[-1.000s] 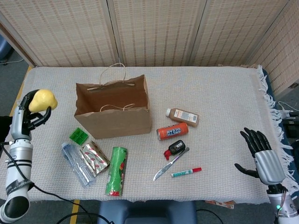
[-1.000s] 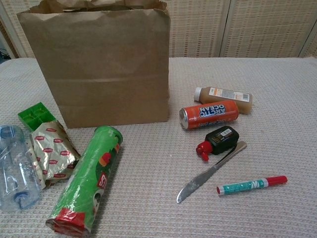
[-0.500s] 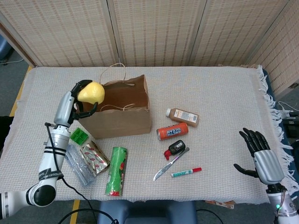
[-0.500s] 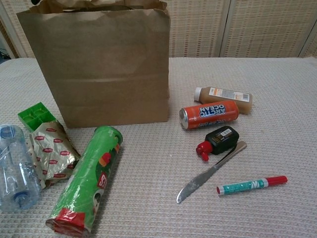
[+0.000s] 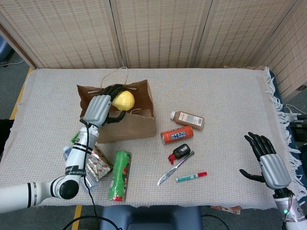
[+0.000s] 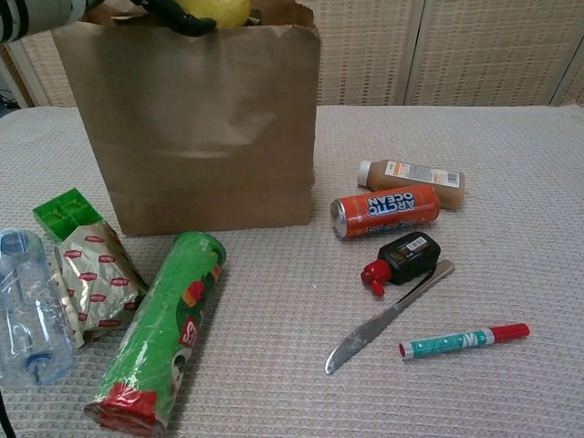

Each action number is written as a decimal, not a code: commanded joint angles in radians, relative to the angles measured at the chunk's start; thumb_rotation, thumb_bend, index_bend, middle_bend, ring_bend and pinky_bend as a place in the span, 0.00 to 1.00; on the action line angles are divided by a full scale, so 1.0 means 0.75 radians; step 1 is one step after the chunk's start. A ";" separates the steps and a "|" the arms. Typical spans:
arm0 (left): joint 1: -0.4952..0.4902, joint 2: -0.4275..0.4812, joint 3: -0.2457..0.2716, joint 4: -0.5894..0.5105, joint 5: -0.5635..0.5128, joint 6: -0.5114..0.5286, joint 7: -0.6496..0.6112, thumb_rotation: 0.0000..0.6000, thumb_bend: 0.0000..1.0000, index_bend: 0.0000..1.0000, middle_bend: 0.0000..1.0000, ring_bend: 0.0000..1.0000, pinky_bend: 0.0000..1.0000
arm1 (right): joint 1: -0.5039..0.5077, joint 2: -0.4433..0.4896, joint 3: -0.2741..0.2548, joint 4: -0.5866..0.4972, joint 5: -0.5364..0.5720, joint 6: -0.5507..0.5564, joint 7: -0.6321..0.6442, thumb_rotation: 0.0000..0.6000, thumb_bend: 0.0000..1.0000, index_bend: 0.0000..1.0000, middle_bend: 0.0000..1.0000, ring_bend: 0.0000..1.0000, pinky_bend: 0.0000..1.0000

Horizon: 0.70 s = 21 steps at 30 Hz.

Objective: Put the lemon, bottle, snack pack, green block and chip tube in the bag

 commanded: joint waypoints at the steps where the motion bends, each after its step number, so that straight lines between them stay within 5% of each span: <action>1: -0.026 -0.012 -0.008 0.014 -0.026 0.024 0.033 1.00 0.40 0.11 0.00 0.02 0.15 | 0.000 0.002 0.000 -0.001 0.003 -0.002 -0.001 1.00 0.03 0.00 0.00 0.00 0.00; 10: -0.017 0.022 -0.021 -0.006 -0.049 0.057 0.037 1.00 0.36 0.06 0.00 0.00 0.14 | 0.001 0.005 0.000 -0.006 0.011 -0.009 -0.006 1.00 0.03 0.00 0.00 0.00 0.00; 21: 0.229 0.250 0.046 -0.171 0.120 0.096 -0.190 1.00 0.49 0.21 0.08 0.09 0.22 | 0.003 0.007 -0.001 -0.014 0.013 -0.014 -0.011 1.00 0.03 0.00 0.00 0.00 0.00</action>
